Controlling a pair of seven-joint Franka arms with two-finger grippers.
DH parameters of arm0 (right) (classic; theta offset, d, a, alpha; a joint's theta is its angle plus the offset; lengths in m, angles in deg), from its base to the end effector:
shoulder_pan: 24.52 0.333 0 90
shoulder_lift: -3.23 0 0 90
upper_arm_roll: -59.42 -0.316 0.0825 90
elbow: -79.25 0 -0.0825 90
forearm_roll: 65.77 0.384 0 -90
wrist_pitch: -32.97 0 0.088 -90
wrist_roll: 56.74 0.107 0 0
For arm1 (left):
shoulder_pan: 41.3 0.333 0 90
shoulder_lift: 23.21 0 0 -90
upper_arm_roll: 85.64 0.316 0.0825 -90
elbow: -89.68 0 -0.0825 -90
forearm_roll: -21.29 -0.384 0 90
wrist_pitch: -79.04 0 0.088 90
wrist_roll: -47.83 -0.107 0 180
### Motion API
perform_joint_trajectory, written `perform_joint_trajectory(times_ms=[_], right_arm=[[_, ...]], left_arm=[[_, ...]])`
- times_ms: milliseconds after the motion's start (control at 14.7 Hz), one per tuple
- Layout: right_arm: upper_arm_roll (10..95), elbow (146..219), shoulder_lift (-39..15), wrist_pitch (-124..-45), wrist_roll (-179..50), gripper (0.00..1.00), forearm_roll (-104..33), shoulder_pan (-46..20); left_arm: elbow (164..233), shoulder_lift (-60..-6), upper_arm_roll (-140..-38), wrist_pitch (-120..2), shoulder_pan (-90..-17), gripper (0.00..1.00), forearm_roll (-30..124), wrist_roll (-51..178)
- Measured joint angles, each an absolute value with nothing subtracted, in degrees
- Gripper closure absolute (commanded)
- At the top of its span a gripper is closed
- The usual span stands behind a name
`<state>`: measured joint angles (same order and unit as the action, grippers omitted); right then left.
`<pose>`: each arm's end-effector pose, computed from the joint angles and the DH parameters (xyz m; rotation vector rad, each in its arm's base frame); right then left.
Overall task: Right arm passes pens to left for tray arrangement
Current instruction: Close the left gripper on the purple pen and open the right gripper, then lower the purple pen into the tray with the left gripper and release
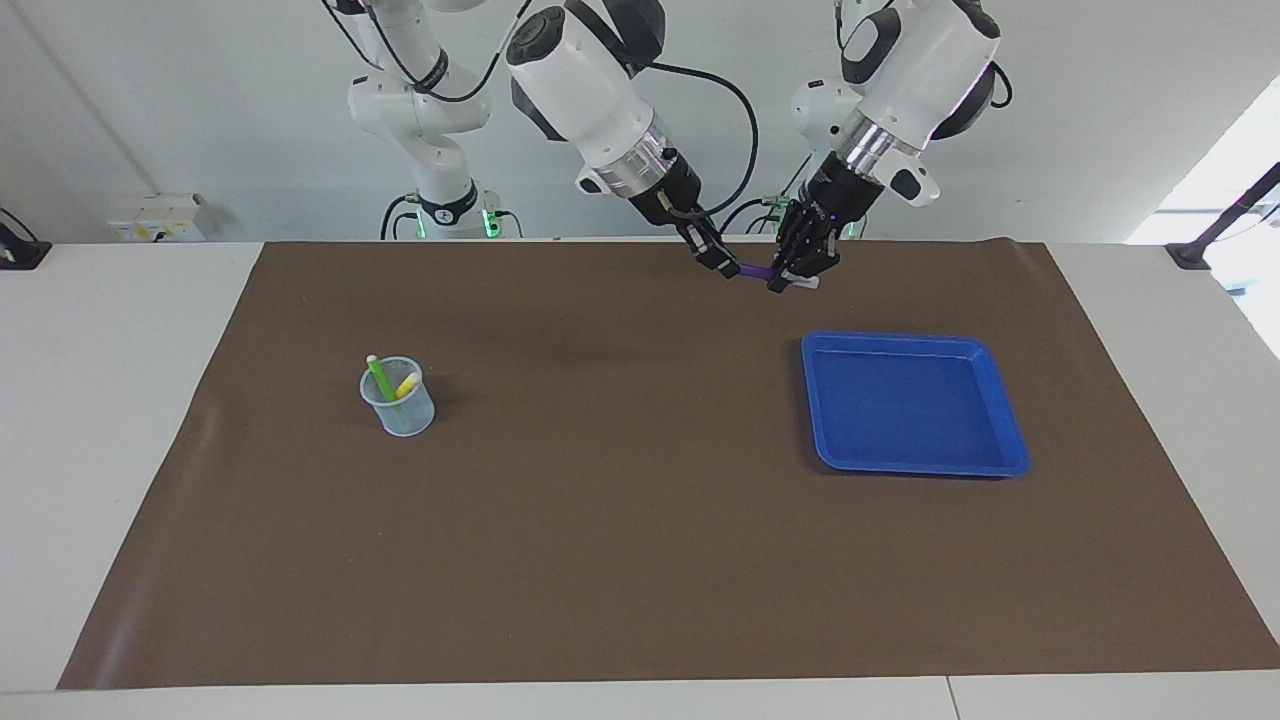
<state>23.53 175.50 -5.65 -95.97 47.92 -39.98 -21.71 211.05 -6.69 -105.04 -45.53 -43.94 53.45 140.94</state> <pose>0.5078 0.3901 0.5710 -1.9569 1.6248 0.4402 0.4558 -0.2232 0.5646 1.9403 1.7757 -0.2311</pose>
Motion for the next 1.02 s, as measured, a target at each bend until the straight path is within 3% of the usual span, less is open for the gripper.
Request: perform_joint_trajectory(times_ms=[68,136,543,814,1017], right_arm=[[23.53,175.50,-5.66,-95.99,47.92,0.19,-39.98,-21.70],[23.53,175.50,-5.67,-95.99,47.92,0.00,-39.99,-21.71],[24.69,175.43,-5.61,-94.11,44.79,0.00,-43.75,-22.08],[29.33,175.32,-3.91,-86.19,33.02,0.00,-47.02,-22.40],[34.12,175.43,-1.81,-80.17,18.98,0.00,-49.33,-22.62]], left_arm=[[211.05,-6.69,-105.04,-45.53,-43.93,1.00,53.45,140.99],[211.06,-6.69,-105.02,-45.57,-43.86,1.00,53.21,141.00],[211.06,-6.69,-104.79,-45.59,-42.08,1.00,52.33,140.99],[211.15,-6.77,-104.75,-45.77,-39.30,1.00,52.05,137.72],[211.93,-7.93,-104.64,-45.41,-34.29,1.00,51.91,121.49]])
